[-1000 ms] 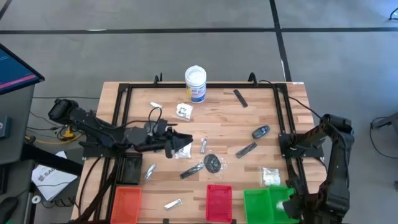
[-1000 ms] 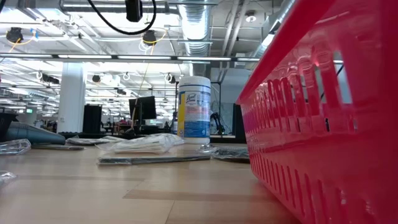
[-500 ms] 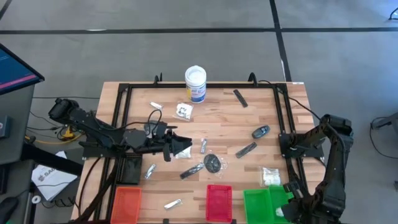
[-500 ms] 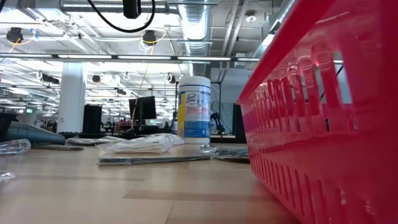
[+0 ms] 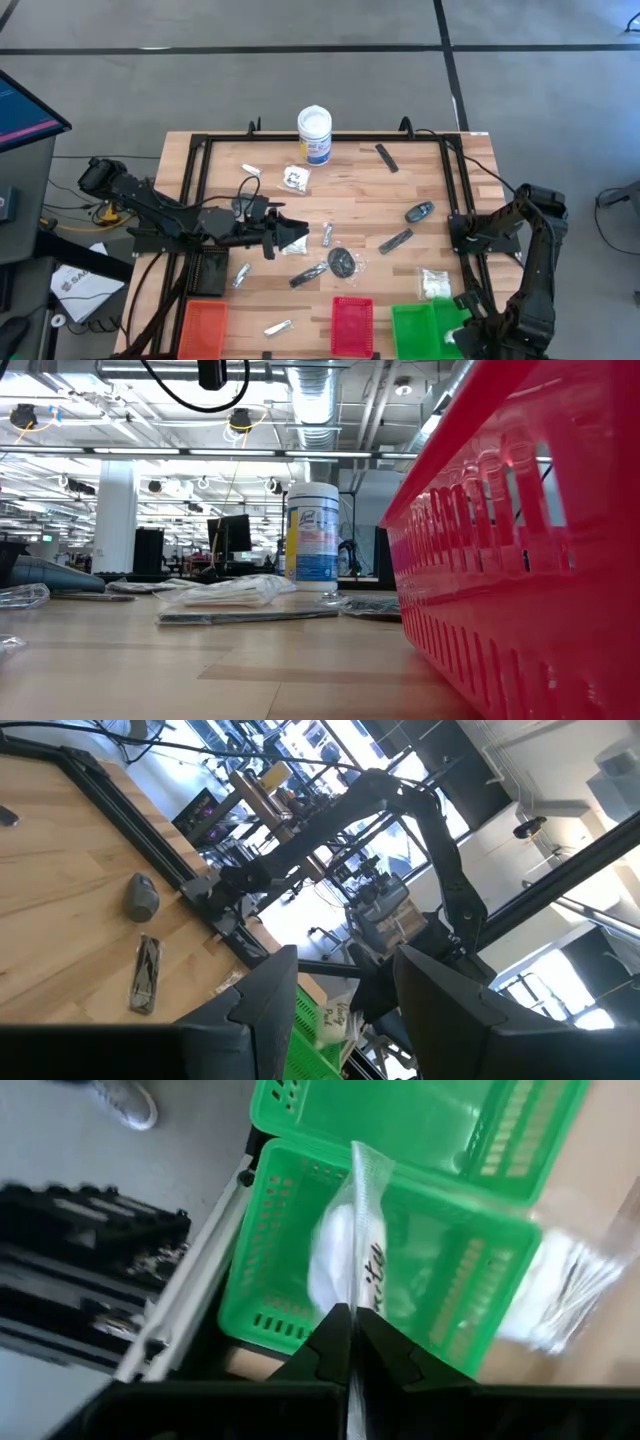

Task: Pick & Place Travel size toiletries
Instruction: Put the white cotton pack into the right green bin

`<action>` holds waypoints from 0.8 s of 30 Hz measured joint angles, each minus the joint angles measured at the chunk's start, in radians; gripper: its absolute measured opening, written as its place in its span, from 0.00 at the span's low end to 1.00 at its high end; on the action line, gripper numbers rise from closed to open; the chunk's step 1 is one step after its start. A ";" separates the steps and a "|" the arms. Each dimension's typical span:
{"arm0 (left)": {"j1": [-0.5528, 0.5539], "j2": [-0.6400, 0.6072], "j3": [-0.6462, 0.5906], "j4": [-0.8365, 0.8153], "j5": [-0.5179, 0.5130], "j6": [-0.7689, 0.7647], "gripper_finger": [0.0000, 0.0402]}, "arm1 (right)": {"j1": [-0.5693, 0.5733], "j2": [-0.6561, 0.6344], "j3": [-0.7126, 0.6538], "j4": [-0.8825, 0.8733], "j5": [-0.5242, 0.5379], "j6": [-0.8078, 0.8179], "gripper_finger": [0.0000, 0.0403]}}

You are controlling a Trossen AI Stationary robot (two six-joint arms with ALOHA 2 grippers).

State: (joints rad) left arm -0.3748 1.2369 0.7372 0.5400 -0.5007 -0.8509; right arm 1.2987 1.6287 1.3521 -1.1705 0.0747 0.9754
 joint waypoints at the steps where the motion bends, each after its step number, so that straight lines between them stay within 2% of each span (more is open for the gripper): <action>1: 0.000 0.000 0.000 0.000 0.000 0.000 0.40 | 0.001 0.000 0.000 0.005 -0.002 0.038 0.00; 11: 0.000 0.000 0.000 0.000 0.000 0.005 0.40 | -0.015 0.024 -0.001 0.058 -0.003 0.228 0.00; 18: 0.000 0.000 0.000 -0.001 0.018 0.012 0.40 | -0.018 0.101 -0.001 0.078 -0.006 0.229 0.00; 24: 0.000 0.000 0.000 -0.001 0.030 0.026 0.40 | -0.015 0.161 -0.001 0.088 -0.051 0.230 0.00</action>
State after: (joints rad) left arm -0.3744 1.2373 0.7376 0.5392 -0.4706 -0.8246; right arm 1.2835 1.7893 1.3514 -1.0821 0.0239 1.2055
